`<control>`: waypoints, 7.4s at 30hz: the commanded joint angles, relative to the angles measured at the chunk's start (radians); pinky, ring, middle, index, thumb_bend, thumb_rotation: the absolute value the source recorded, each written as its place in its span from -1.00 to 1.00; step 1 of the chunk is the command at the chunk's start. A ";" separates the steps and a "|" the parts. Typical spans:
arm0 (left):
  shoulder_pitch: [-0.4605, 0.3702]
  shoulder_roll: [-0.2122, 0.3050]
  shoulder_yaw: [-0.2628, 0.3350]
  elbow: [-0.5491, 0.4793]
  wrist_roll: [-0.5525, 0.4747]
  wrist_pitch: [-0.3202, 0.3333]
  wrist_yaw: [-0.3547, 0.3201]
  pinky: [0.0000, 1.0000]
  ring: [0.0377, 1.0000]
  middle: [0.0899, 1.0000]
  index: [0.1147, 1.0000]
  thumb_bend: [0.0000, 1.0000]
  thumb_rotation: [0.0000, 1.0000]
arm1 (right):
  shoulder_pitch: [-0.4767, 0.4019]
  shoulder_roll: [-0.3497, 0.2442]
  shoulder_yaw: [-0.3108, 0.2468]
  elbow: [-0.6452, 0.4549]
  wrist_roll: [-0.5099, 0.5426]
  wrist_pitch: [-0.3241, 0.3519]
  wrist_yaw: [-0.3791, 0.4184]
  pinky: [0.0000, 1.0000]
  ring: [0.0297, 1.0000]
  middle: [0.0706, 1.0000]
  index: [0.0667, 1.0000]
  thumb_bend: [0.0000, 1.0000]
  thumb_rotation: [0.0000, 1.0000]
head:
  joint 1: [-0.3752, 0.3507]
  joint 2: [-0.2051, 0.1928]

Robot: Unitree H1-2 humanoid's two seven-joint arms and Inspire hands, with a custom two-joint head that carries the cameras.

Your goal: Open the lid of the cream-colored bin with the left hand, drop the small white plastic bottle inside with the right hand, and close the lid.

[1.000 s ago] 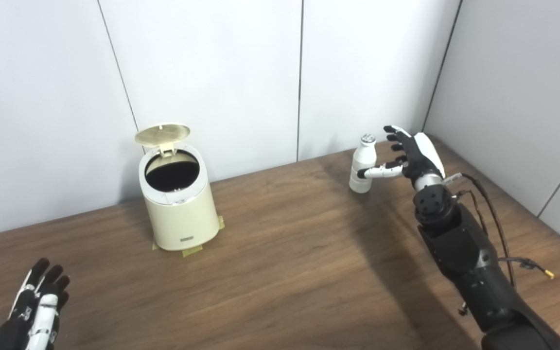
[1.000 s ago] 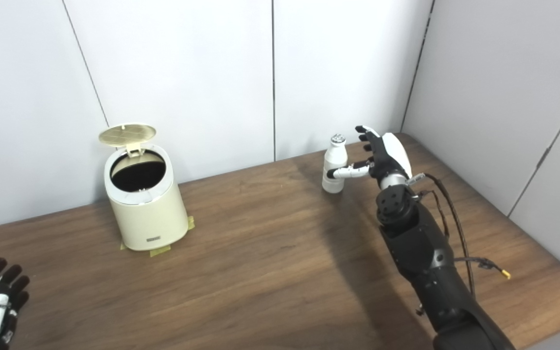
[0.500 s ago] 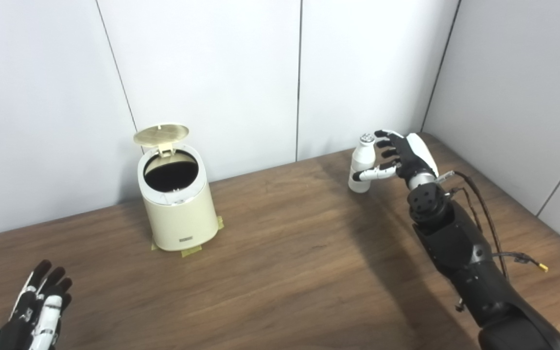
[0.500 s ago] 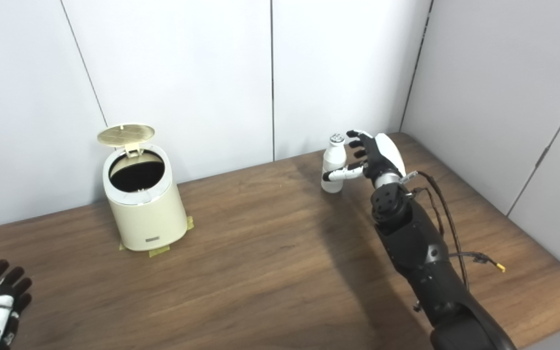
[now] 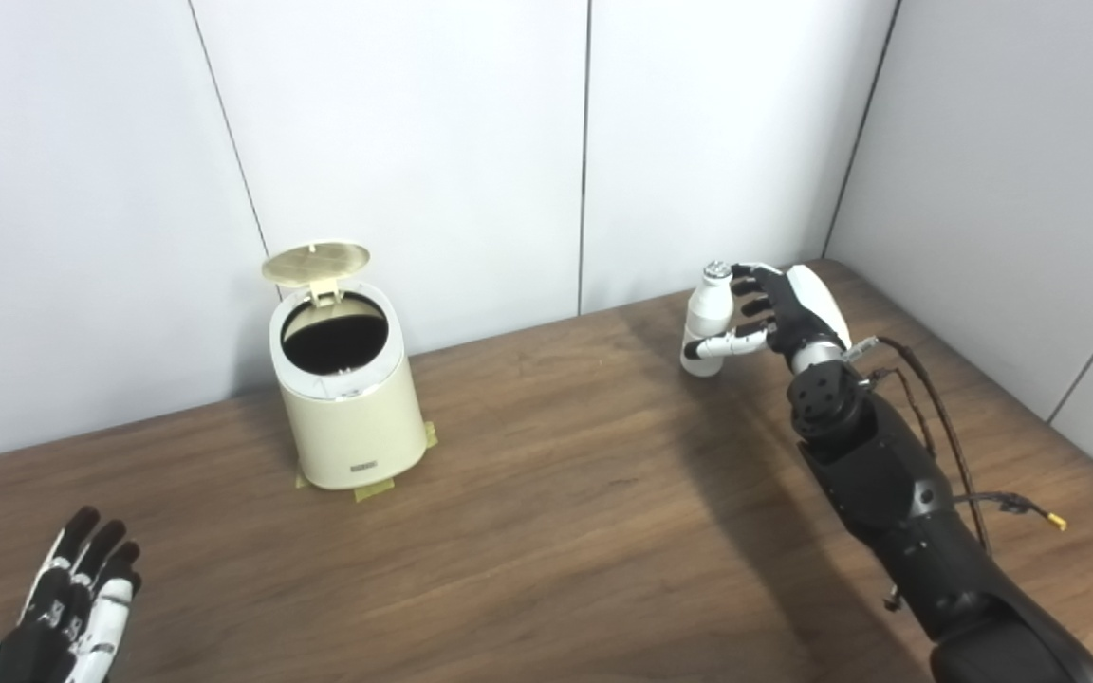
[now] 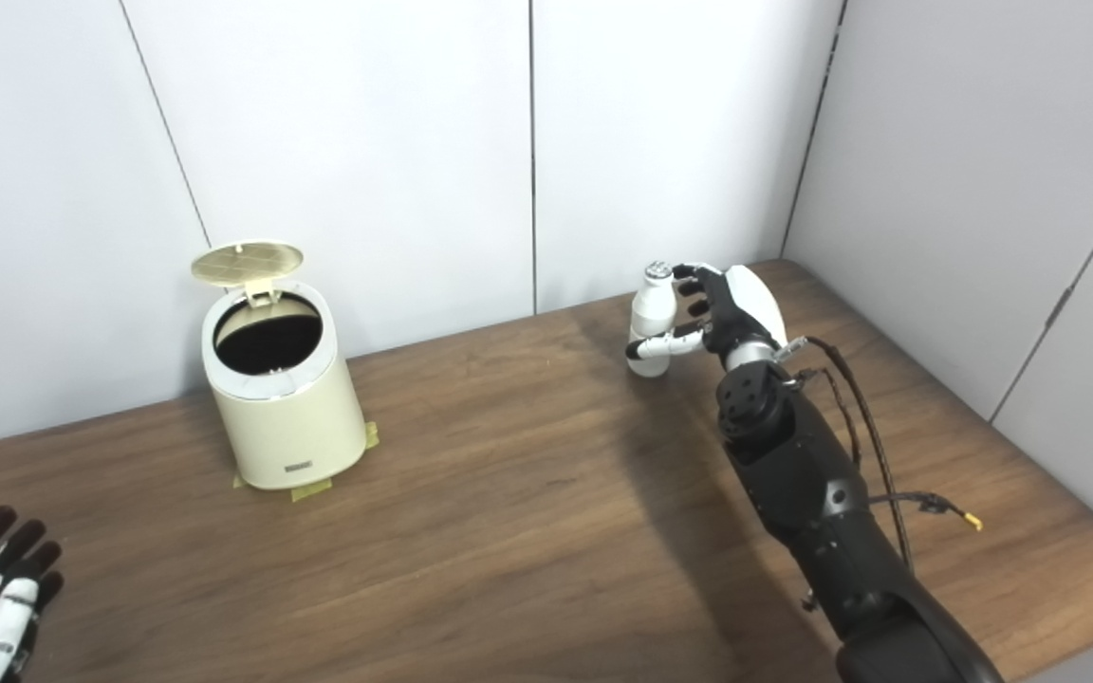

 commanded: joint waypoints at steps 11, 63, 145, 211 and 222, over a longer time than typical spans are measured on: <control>-0.013 0.006 0.005 -0.041 -0.010 -0.004 0.001 0.93 0.86 0.86 0.95 -0.66 -0.50 | -0.057 -0.011 -0.008 0.007 0.009 -0.066 -0.015 0.32 0.40 0.46 0.50 0.81 -0.72 | -0.003 0.008; 0.062 -0.034 -0.061 -0.018 0.074 -0.072 0.034 0.71 0.72 0.72 0.81 -0.16 -0.49 | 0.038 0.214 0.055 -0.514 -0.055 -0.124 -0.062 -0.34 -0.22 -0.11 -0.05 0.04 -1.00 | 0.322 -0.011; 0.101 -0.133 -0.208 0.019 0.218 -0.172 0.109 0.61 0.66 0.65 0.79 -0.13 -0.30 | -0.283 0.508 0.208 0.044 -0.116 -0.517 -0.223 -0.25 -0.20 -0.07 -0.08 0.04 -1.00 | 0.513 -0.036; 0.104 -0.134 -0.208 0.005 0.213 -0.174 0.106 0.58 0.61 0.59 0.58 -0.10 -0.39 | -0.288 0.425 0.334 0.058 -0.342 -0.365 -0.219 -0.04 0.17 0.39 0.32 0.90 -0.68 | 0.496 -0.014; 0.101 -0.128 -0.209 0.011 0.217 -0.180 0.102 0.55 0.60 0.59 0.60 -0.08 -0.38 | -0.247 0.447 0.269 0.010 -0.277 -0.410 -0.296 -0.34 -0.21 -0.08 -0.03 0.04 -1.00 | 0.493 -0.017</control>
